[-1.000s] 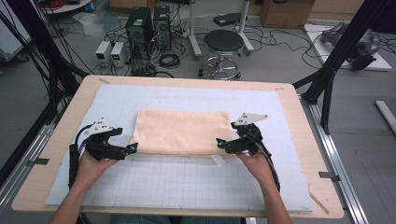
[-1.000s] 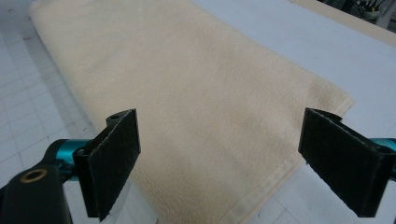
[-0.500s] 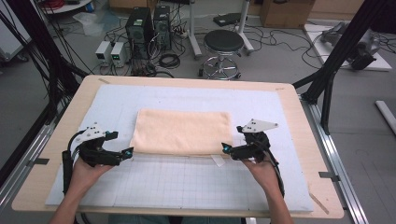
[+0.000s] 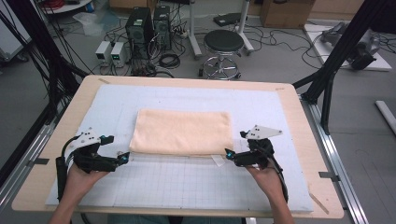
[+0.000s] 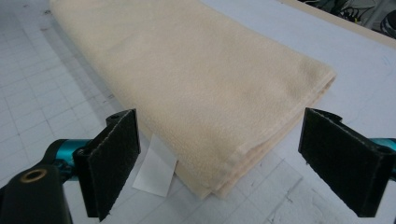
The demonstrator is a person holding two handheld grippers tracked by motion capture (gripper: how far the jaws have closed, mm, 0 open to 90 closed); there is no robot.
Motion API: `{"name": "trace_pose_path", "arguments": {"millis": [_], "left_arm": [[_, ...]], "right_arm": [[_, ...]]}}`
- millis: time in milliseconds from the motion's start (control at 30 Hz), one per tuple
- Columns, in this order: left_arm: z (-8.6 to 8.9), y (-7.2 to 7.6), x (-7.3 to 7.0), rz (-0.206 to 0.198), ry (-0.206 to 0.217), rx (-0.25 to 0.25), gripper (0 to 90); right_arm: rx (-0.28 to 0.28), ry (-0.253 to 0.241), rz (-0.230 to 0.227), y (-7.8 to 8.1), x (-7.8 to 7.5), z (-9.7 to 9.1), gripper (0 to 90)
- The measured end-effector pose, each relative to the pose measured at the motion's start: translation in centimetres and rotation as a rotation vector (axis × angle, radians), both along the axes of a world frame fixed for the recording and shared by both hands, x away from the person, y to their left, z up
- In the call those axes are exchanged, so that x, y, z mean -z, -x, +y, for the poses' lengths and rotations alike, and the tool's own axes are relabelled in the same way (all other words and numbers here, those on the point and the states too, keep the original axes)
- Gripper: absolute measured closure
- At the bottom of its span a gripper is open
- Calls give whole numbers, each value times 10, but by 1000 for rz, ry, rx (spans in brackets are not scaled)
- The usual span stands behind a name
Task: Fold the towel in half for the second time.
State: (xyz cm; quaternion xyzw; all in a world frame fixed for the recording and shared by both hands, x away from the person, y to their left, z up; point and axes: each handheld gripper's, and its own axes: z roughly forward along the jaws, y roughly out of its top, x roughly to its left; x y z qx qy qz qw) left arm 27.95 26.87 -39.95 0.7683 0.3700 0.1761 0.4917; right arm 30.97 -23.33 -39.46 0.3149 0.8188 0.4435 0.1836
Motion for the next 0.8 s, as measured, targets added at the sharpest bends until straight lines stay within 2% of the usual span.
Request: {"name": "trace_pose_path", "arguments": {"millis": [333,800], "left_arm": [[6,11,1,1,1,-5,70],[14,27,2,-1,-19,-17,70]], "right_arm": [[6,-8,-5,9,1,-8,119],[18,-14,-8,24,1,-18,119]]}}
